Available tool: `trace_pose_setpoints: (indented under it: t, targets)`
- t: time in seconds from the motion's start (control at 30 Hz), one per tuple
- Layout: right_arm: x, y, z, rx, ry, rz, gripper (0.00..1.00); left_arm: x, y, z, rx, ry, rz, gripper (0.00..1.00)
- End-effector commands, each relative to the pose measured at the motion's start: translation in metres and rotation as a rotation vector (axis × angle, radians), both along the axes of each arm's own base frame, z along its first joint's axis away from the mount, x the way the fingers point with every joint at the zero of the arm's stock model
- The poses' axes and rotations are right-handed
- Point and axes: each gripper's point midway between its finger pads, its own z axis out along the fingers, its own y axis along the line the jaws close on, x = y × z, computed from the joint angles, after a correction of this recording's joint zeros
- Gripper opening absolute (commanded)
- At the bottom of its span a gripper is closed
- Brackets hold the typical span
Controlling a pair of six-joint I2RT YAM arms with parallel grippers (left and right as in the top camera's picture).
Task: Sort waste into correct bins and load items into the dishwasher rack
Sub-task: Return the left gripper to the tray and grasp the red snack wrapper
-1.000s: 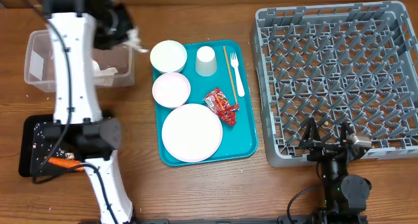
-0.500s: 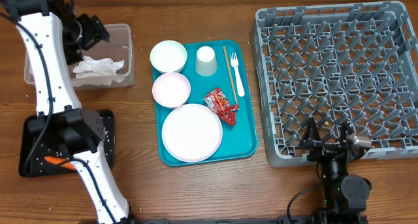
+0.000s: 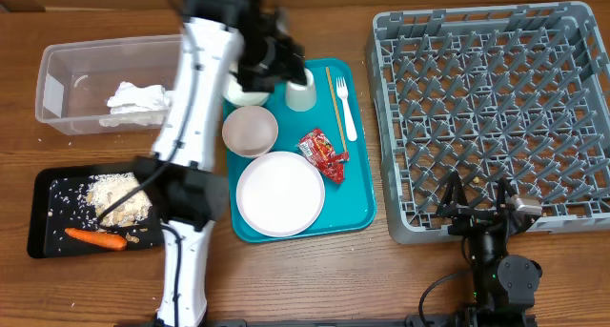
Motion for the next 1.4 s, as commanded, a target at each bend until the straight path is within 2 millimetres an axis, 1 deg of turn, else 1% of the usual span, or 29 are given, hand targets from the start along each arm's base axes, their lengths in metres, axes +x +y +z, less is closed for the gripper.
trace_pose_setpoints:
  t: [0.0, 0.07, 0.13, 0.17, 0.23, 0.33, 0.4, 0.5, 0.53, 0.63, 0.73, 0.83, 0.87, 0.93, 1.07, 1.13, 1.27, 1.3, 1.33, 1.37]
  targets:
    - [0.0, -0.001, -0.002, -0.006, -0.004, -0.002, 1.0, -0.022, -0.015, -0.026, 0.13, 0.0, -0.194, 0.87]
    - [0.0, -0.001, -0.002, -0.006, -0.004, -0.002, 1.0, -0.037, -0.026, -0.043, 0.145, 0.023, -0.325, 0.9]
    - [0.0, -0.001, -0.002, -0.006, -0.004, -0.002, 1.0, -0.042, -0.03, -0.059, 0.159, 0.037, -0.384, 0.92]
    - [0.0, -0.001, -0.002, -0.006, -0.004, -0.002, 1.0, -0.042, -0.03, -0.067, 0.17, 0.039, -0.397, 0.92]
    - [0.0, -0.001, -0.002, -0.006, -0.004, -0.002, 1.0, -0.035, -0.025, -0.09, 0.207, 0.024, -0.427, 0.92]
    - [0.0, -0.001, -0.002, -0.006, -0.003, -0.002, 1.0, -0.035, -0.021, -0.109, 0.202, 0.013, -0.513, 0.89]
    - [0.0, -0.001, -0.002, -0.006, -0.003, -0.002, 1.0, -0.038, -0.024, -0.119, 0.179, 0.023, -0.53, 0.88]
    - [0.0, -0.001, -0.002, -0.006, -0.003, -0.002, 1.0, -0.036, -0.027, -0.138, 0.177, 0.008, -0.547, 0.88]
    - [0.0, -0.001, -0.002, -0.006, -0.003, -0.002, 1.0, -0.039, -0.027, -0.145, 0.174, 0.018, -0.549, 0.87]
    - [0.0, -0.001, -0.002, -0.006, -0.004, -0.002, 1.0, -0.043, -0.025, -0.153, 0.176, 0.037, -0.549, 0.85]
    - [0.0, -0.001, -0.002, -0.006, -0.004, -0.002, 1.0, -0.035, -0.03, -0.155, 0.167, 0.002, -0.536, 0.82]
    - [0.0, -0.001, -0.002, -0.006, -0.004, -0.002, 1.0, -0.03, -0.034, -0.155, 0.157, -0.021, -0.524, 0.73]
    - [0.0, -0.001, -0.002, -0.006, -0.004, -0.002, 1.0, -0.031, -0.037, -0.155, 0.145, -0.019, -0.522, 0.7]
    - [0.0, -0.001, -0.002, -0.006, -0.004, -0.002, 1.0, -0.033, -0.038, -0.156, 0.137, -0.01, -0.524, 0.67]
    - [0.0, -0.001, -0.002, -0.006, -0.004, -0.002, 1.0, -0.042, -0.037, -0.166, 0.145, 0.02, -0.534, 0.67]
    - [0.0, -0.001, -0.002, -0.006, -0.004, -0.002, 1.0, -0.044, -0.036, -0.169, 0.147, 0.032, -0.534, 0.64]
    - [0.0, -0.001, -0.002, -0.006, -0.004, -0.002, 1.0, -0.046, -0.035, -0.17, 0.148, 0.038, -0.53, 0.49]
    - [0.0, -0.001, -0.002, -0.006, -0.004, -0.002, 1.0, -0.046, -0.034, -0.169, 0.15, 0.047, -0.517, 0.43]
    - [0.0, -0.001, -0.002, -0.006, -0.004, -0.002, 1.0, -0.047, -0.034, -0.169, 0.152, 0.051, -0.506, 0.21]
    - [0.0, -0.001, -0.002, -0.006, -0.004, -0.002, 1.0, -0.046, -0.034, -0.168, 0.152, 0.054, -0.491, 0.06]
